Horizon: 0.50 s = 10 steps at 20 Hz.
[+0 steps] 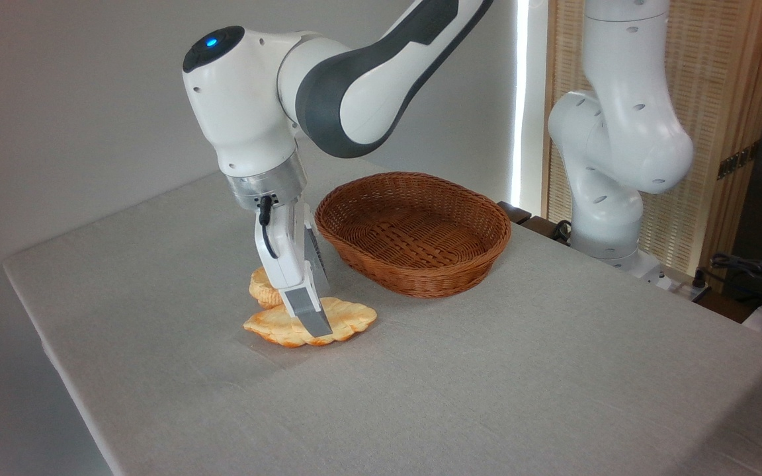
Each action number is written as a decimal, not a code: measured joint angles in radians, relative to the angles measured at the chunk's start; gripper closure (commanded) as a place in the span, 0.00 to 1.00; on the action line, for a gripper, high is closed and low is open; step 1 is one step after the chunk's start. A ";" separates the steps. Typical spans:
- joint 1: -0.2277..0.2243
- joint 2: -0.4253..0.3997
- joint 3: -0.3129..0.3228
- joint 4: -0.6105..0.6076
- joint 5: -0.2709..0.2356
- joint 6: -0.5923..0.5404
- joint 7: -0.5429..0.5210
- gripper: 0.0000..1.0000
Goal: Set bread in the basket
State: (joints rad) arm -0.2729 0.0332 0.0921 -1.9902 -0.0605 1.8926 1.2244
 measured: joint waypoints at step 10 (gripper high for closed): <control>-0.009 0.037 -0.009 -0.001 0.000 0.002 0.000 0.00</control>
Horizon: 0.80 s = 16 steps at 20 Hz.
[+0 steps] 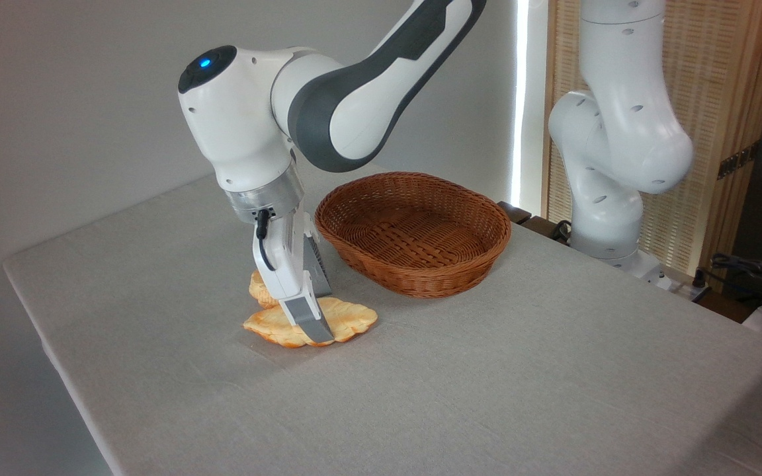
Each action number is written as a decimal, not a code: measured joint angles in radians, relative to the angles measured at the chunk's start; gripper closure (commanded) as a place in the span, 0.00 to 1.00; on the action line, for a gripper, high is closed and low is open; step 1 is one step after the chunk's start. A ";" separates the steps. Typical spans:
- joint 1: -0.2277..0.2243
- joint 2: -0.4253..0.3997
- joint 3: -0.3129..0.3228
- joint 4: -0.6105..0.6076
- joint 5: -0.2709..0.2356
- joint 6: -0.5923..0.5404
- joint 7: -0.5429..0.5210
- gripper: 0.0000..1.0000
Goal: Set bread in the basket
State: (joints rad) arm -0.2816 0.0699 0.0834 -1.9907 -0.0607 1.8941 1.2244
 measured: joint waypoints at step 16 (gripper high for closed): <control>-0.011 0.021 -0.002 0.000 0.020 0.051 0.000 0.40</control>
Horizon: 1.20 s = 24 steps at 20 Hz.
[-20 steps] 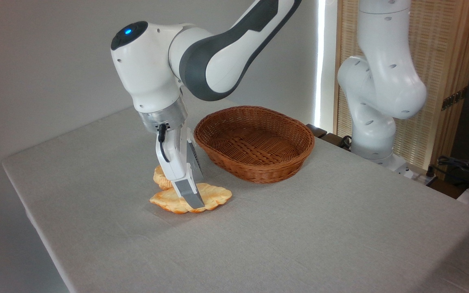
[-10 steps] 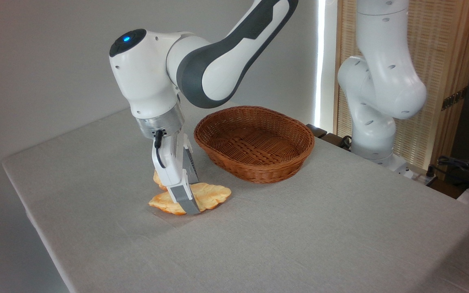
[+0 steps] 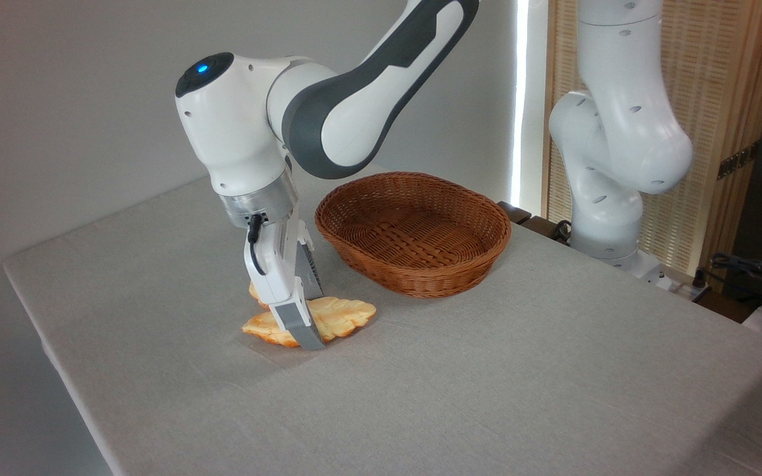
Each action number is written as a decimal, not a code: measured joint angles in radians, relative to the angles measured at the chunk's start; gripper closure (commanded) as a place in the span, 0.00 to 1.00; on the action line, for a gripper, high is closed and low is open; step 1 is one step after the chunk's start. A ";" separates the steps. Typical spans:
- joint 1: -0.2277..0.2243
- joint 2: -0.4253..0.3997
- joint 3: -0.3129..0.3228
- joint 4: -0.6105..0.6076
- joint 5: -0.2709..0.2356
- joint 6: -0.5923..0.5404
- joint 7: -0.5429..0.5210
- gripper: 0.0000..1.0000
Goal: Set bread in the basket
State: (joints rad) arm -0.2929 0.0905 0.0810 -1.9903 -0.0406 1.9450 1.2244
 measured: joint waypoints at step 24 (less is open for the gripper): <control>0.003 -0.114 0.006 0.024 0.007 -0.078 -0.018 0.62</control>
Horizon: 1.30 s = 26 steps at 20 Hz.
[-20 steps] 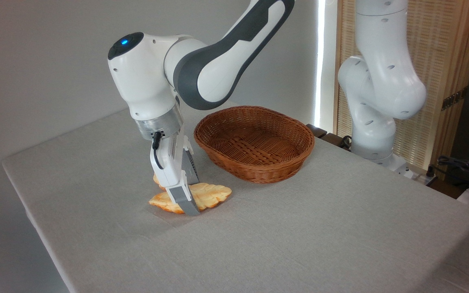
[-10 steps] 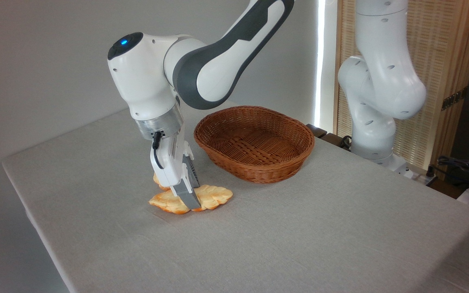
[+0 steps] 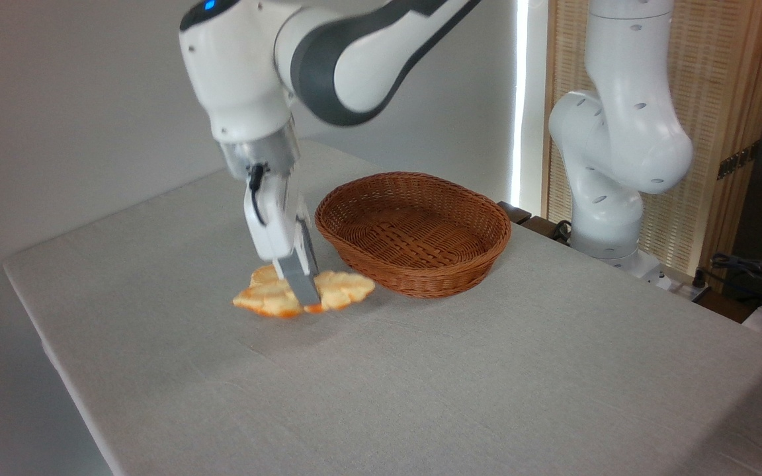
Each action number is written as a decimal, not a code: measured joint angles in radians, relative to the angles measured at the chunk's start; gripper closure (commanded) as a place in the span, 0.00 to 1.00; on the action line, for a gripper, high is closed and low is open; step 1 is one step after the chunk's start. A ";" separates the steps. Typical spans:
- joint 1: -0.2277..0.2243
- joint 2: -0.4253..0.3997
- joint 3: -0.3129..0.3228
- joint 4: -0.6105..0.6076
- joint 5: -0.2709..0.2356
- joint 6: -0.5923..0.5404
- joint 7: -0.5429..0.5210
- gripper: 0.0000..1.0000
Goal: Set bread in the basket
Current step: 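Lift the bread slice and carry it over the wicker basket, then lower the slice into the basket and open the gripper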
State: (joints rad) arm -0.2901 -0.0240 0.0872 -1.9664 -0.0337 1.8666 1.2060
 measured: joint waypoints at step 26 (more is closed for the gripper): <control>-0.338 -0.182 -0.027 -0.070 -0.094 -0.450 -0.887 0.00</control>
State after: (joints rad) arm -0.6277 -0.2058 0.0607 -2.0363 -0.1277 1.4165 0.3193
